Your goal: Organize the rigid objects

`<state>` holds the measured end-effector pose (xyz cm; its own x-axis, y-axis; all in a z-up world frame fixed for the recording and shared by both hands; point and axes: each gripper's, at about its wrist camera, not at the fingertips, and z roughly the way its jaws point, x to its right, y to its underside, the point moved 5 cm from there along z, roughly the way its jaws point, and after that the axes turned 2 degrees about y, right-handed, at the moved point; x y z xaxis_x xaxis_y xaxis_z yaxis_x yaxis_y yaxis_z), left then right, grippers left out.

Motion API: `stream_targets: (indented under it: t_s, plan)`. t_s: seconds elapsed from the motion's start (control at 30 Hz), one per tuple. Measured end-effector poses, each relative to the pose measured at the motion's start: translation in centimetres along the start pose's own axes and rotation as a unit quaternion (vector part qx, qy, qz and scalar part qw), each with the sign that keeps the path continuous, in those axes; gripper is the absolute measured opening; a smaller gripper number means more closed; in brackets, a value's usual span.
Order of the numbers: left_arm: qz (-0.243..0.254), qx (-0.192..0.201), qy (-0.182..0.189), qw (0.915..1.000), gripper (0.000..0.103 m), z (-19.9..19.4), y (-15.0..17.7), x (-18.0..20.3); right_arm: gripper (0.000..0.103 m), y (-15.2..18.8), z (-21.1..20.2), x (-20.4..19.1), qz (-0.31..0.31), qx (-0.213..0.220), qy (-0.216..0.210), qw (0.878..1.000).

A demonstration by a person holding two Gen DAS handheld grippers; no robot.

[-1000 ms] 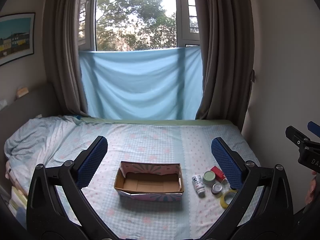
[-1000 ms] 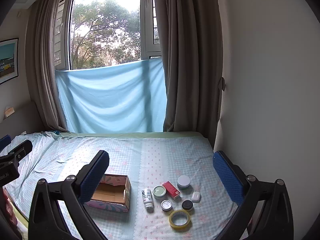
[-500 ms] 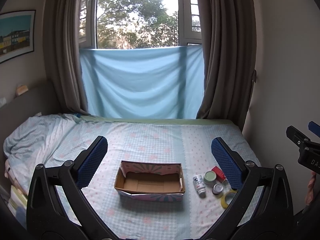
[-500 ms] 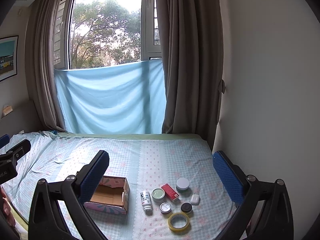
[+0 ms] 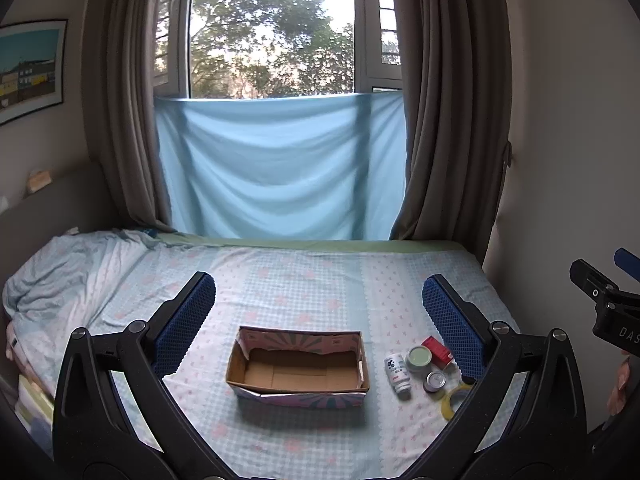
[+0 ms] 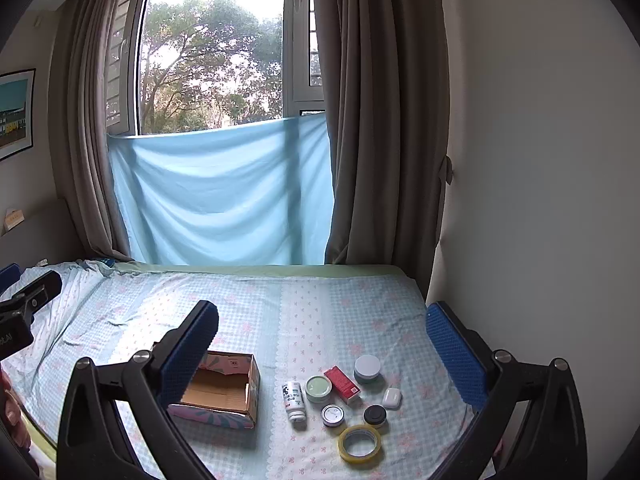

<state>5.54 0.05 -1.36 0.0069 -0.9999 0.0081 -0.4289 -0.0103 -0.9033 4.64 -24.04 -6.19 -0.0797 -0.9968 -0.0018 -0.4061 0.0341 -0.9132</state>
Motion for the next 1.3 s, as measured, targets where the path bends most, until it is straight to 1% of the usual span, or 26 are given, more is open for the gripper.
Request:
stream_targets:
  t_s: [0.13,0.43,0.57,0.73,0.8,0.9,1.0,1.13,1.3]
  plan:
    - [0.001,-0.001,0.0,1.0,0.103,0.3,-0.1,0.0,0.103,-0.1,0.2,0.1,0.005,-0.004,0.007,1.0]
    - [0.002,-0.015,0.003,0.9999,0.103,1.8,-0.2,-0.1,0.103,-0.4,1.1,-0.2,-0.002,-0.009,0.003,1.0]
    - [0.01,-0.034,0.015,0.9993,0.103,3.6,-0.3,0.7,0.103,-0.3,1.9,0.6,0.002,-0.018,0.007,1.0]
    - [0.029,-0.067,0.046,0.9963,0.103,7.3,0.4,3.5,0.103,0.8,3.6,2.7,0.012,-0.042,0.023,0.999]
    - [0.032,-0.09,0.063,0.9935,0.103,9.3,1.5,5.0,0.103,1.7,4.6,3.7,0.016,-0.054,0.035,0.998]
    - [0.039,-0.126,0.084,0.9876,0.103,12.6,4.2,7.7,0.103,3.6,6.5,5.4,0.02,-0.075,0.047,0.996]
    - [0.035,-0.162,0.092,0.982,0.103,15.9,7.3,10.1,0.103,6.3,9.0,7.1,0.022,-0.099,0.055,0.993]
    - [0.017,-0.216,0.114,0.9695,0.103,20.3,11.8,13.5,0.103,10.5,13.0,9.6,0.04,-0.148,0.059,0.986]
    - [0.006,-0.281,0.113,0.9531,0.103,26.8,17.4,17.7,0.103,15.8,18.2,12.1,0.058,-0.197,0.06,0.977]
